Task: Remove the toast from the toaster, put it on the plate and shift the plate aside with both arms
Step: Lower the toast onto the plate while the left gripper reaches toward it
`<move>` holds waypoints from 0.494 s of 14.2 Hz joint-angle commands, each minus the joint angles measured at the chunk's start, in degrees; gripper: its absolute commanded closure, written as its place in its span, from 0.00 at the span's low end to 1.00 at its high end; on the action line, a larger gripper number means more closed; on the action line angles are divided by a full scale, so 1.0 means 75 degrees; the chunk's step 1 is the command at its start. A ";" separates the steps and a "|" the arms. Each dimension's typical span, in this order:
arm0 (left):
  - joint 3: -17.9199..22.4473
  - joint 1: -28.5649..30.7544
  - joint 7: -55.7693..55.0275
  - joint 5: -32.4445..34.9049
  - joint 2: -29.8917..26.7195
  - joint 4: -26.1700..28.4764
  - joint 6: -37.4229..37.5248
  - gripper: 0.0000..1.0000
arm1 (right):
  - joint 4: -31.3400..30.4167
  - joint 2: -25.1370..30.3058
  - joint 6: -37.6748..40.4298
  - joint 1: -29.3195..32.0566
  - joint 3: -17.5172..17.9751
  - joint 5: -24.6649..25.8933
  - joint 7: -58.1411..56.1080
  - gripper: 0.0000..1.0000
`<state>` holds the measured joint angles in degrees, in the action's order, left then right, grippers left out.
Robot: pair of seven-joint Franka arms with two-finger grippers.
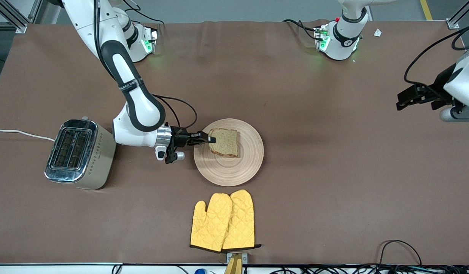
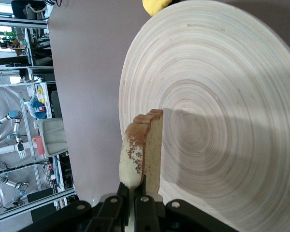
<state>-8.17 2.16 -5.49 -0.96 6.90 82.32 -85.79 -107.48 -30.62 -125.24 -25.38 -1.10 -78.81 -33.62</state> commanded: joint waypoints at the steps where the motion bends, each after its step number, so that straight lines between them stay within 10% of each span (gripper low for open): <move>1: 0.0000 -0.0006 0.0122 -0.0327 0.0322 -0.0241 -0.0010 0.00 | 0.0034 -0.0031 -0.0012 0.0032 0.0007 -0.0227 -0.0402 1.00; 7: -0.0012 -0.0298 -0.0030 -0.1254 0.1235 -0.0054 -0.1038 0.00 | -0.0225 -0.0147 -0.0280 0.0103 -0.0005 -0.0239 -0.1176 1.00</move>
<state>-8.27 1.25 -5.49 -8.69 13.30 82.33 -90.65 -108.22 -31.23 -126.04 -25.01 -1.55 -78.82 -38.72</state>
